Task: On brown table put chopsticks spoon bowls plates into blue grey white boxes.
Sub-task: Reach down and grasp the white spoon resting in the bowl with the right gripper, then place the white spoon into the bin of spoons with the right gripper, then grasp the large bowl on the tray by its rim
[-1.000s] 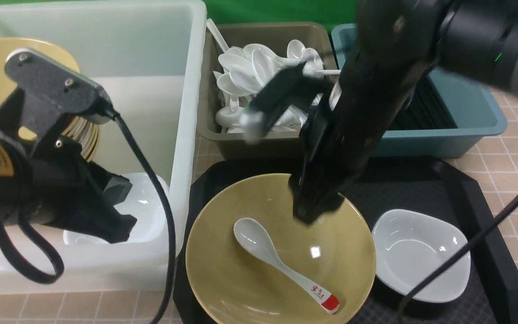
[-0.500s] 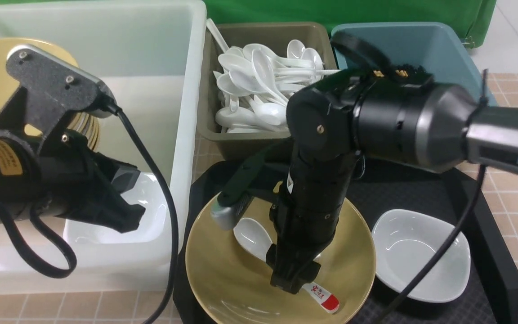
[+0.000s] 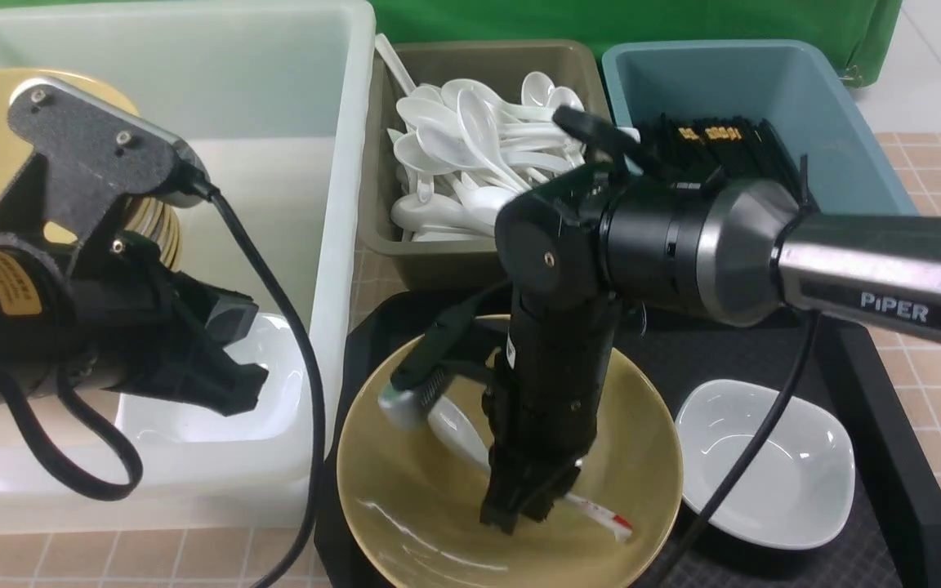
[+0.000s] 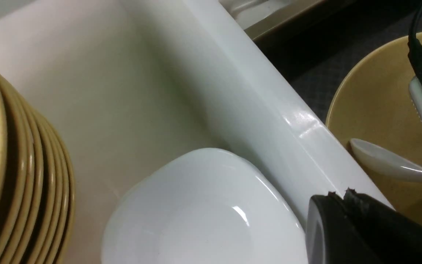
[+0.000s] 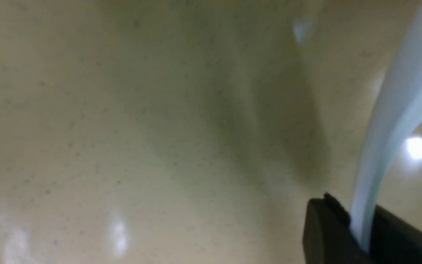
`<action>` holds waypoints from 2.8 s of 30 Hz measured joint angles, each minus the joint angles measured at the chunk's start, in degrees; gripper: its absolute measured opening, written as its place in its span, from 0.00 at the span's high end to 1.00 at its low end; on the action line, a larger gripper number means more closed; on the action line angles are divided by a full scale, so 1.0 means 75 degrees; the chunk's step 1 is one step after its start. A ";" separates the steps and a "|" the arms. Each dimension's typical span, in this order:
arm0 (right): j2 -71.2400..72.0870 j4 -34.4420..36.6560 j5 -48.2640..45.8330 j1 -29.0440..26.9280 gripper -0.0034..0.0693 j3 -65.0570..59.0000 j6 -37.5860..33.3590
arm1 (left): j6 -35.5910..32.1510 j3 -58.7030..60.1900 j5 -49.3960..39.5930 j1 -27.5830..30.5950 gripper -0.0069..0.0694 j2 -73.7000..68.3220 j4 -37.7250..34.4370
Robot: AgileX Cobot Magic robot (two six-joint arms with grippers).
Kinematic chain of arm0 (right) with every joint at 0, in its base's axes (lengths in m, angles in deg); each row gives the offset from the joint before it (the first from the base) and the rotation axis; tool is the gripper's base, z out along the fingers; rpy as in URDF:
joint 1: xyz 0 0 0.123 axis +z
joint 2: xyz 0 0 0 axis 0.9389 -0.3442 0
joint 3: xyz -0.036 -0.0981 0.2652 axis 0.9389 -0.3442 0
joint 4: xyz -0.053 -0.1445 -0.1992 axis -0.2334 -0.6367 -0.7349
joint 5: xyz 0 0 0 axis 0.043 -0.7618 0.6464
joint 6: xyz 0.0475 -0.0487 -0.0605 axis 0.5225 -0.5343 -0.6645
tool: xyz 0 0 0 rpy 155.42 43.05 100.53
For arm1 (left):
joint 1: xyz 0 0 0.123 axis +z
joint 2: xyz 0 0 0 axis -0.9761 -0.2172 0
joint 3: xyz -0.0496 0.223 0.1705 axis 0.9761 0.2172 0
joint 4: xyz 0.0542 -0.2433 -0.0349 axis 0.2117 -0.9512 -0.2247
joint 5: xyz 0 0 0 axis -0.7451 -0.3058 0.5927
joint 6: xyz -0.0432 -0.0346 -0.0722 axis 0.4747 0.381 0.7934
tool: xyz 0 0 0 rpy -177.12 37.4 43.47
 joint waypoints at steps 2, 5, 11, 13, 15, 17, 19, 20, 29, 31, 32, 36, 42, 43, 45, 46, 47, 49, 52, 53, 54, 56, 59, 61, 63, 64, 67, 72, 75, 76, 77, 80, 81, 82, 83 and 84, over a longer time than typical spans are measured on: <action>0.0088 -0.0058 -0.0035 -0.0060 0.81 0.0151 0.0000 | 0.0186 -0.0079 -0.0009 0.0009 0.91 -0.0026 0.0000; 0.0433 -0.0263 -0.0028 -0.0418 0.86 0.0881 0.0000 | 0.0490 -0.0637 -0.0048 0.0225 0.91 -0.0366 0.0026; 0.0567 -0.0464 0.0986 -0.1233 0.87 0.2301 0.0000 | 0.0453 -0.2031 -0.0075 0.0900 0.91 -0.1578 -0.0053; 0.0497 -0.0461 0.1841 -0.1456 0.87 0.2625 0.0007 | 0.0281 -0.2515 -0.0111 0.1003 0.91 -0.2032 -0.0202; 0.0389 -0.0468 0.2764 -0.1600 0.87 0.2804 0.0069 | 0.0044 -0.2891 -0.0191 0.1013 0.91 -0.2398 -0.0438; 0.0253 -0.0468 0.3411 -0.1670 0.87 0.2874 0.0173 | -0.0134 -0.3099 -0.0250 0.1013 0.91 -0.2613 -0.0638; -0.0033 -0.0460 0.4586 -0.1746 0.86 0.2949 0.0259 | -0.0538 -0.3370 -0.0443 0.1004 0.91 -0.2940 -0.1107; -0.0182 -0.0460 0.4989 -0.1764 0.85 0.2982 0.0301 | -0.0715 -0.3421 -0.0538 0.1004 0.91 -0.3056 -0.1313; -0.1172 -0.0453 0.5868 -0.1997 0.38 0.3659 0.0605 | -0.2220 -0.3459 -0.1534 0.0995 0.91 -0.3715 -0.2496; -0.1109 -0.0453 0.5450 -0.2055 0.25 0.3934 0.0702 | -0.2459 -0.3499 -0.1667 0.0995 0.91 -0.3848 -0.2674; -0.1074 -0.0461 0.5257 -0.2064 0.23 0.4062 0.0721 | -0.2537 -0.3544 -0.1727 0.0995 0.91 -0.3878 -0.2724; -0.0716 -0.0461 0.3723 -0.2115 0.17 0.4658 0.0658 | -0.2685 -0.4011 -0.2256 0.0905 0.91 -0.4153 -0.2780; -0.0102 -0.0461 0.0623 -0.2115 0.31 0.5513 -0.0069 | -0.2746 -0.5459 -0.3361 -0.0008 0.88 -0.5027 -0.2459; 0.0097 -0.0461 -0.0026 -0.2115 0.39 0.5540 -0.0262 | -0.2697 -0.5777 -0.3611 -0.0267 0.85 -0.5321 -0.2308; 0.0437 -0.0518 -0.0405 -0.2115 0.51 0.5251 -0.0255 | -0.2608 -0.6141 -0.3920 -0.0627 0.77 -0.5765 -0.2151; 0.0520 -0.0537 -0.0431 -0.2115 0.53 0.5208 -0.0255 | -0.2607 -0.6141 -0.3920 -0.0627 0.76 -0.5801 -0.2136; 0.0880 -0.0588 -0.0513 -0.2116 0.63 0.4759 -0.0262 | -0.2601 -0.6284 -0.4035 -0.0829 0.66 -0.6073 -0.1987; 0.1180 -0.0608 -0.0539 -0.2123 0.70 0.4413 -0.0262 | -0.2612 -0.6320 -0.4051 -0.0921 0.60 -0.6239 -0.1867; 0.2101 -0.0608 -0.0566 -0.2123 0.86 0.3318 -0.0262 | -0.2755 -0.6348 -0.3949 -0.1027 0.40 -0.6584 -0.1336; 0.2363 -0.0608 -0.0574 -0.2123 0.88 0.3052 -0.0262 | -0.2773 -0.6355 -0.3849 -0.1028 0.35 -0.6661 -0.1214; 0.2600 -0.0608 -0.0575 -0.2123 0.90 0.2731 -0.0262 | -0.2787 -0.6365 -0.3724 -0.1028 0.31 -0.6737 -0.1103; 0.2998 -0.0608 -0.0592 -0.2123 0.90 0.2145 -0.0269 | -0.2787 -0.6379 -0.3480 -0.1028 0.27 -0.6888 -0.0904; 0.3337 -0.0614 -0.0608 -0.2123 0.90 0.1476 -0.0269 | -0.2787 -0.6379 -0.3403 -0.1028 0.25 -0.7152 -0.0845; 0.3395 -0.0614 -0.0608 -0.2123 0.90 0.1250 -0.0269 | -0.2787 -0.6379 -0.3437 -0.1028 0.25 -0.7260 -0.0878; 0.3412 -0.0614 -0.0601 -0.2123 0.90 0.1002 -0.0269 | -0.2811 -0.6379 -0.3545 -0.1028 0.27 -0.7489 -0.1063; 0.3412 -0.0614 -0.0601 -0.2123 0.90 0.0932 -0.0269 | -0.2811 -0.6379 -0.3565 -0.1028 0.27 -0.7581 -0.1169; 0.3412 -0.0614 -0.0601 -0.2123 0.90 0.0858 -0.0269 | -0.2811 -0.6379 -0.3581 -0.1028 0.34 -0.7769 -0.1334; 0.3412 -0.0614 -0.0576 -0.2123 0.90 0.0850 -0.0502 | -0.2821 -0.6394 -0.3828 -0.1028 0.67 -0.7879 -0.1347; 0.3412 -0.0650 -0.0576 -0.1983 0.90 0.0850 -0.0898 | -0.2674 -0.6394 -0.4194 -0.1012 0.83 -0.7645 -0.1563; 0.3412 -0.0663 -0.0576 -0.1925 0.90 0.0850 -0.1010 | -0.2617 -0.6394 -0.4205 -0.1012 0.86 -0.7560 -0.1614; 0.3412 -0.0663 -0.0576 -0.1769 0.90 0.0850 -0.1154 | -0.2583 -0.6394 -0.4228 -0.1019 0.88 -0.7437 -0.1614; 0.3412 -0.0663 -0.0576 -0.1405 0.90 0.0866 -0.1466 | -0.2553 -0.6394 -0.4350 -0.0983 0.90 -0.7103 -0.1614; 0.3412 -0.0656 -0.0584 -0.1083 0.90 0.0949 -0.1623 | -0.2496 -0.6394 -0.4401 -0.0846 0.90 -0.6745 -0.1685; 0.3405 -0.0656 -0.0570 -0.0945 0.90 0.1016 -0.1670 | -0.2492 -0.6387 -0.4362 -0.0757 0.90 -0.6519 -0.1705; 0.3397 -0.0656 -0.0552 -0.0811 0.90 0.1107 -0.1718 | -0.2516 -0.6387 -0.4335 -0.0646 0.90 -0.6378 -0.1732; 0.3398 -0.0650 -0.0512 -0.0686 0.90 0.1213 -0.1787 | -0.2499 -0.6387 -0.4361 -0.0498 0.90 -0.6134 -0.1793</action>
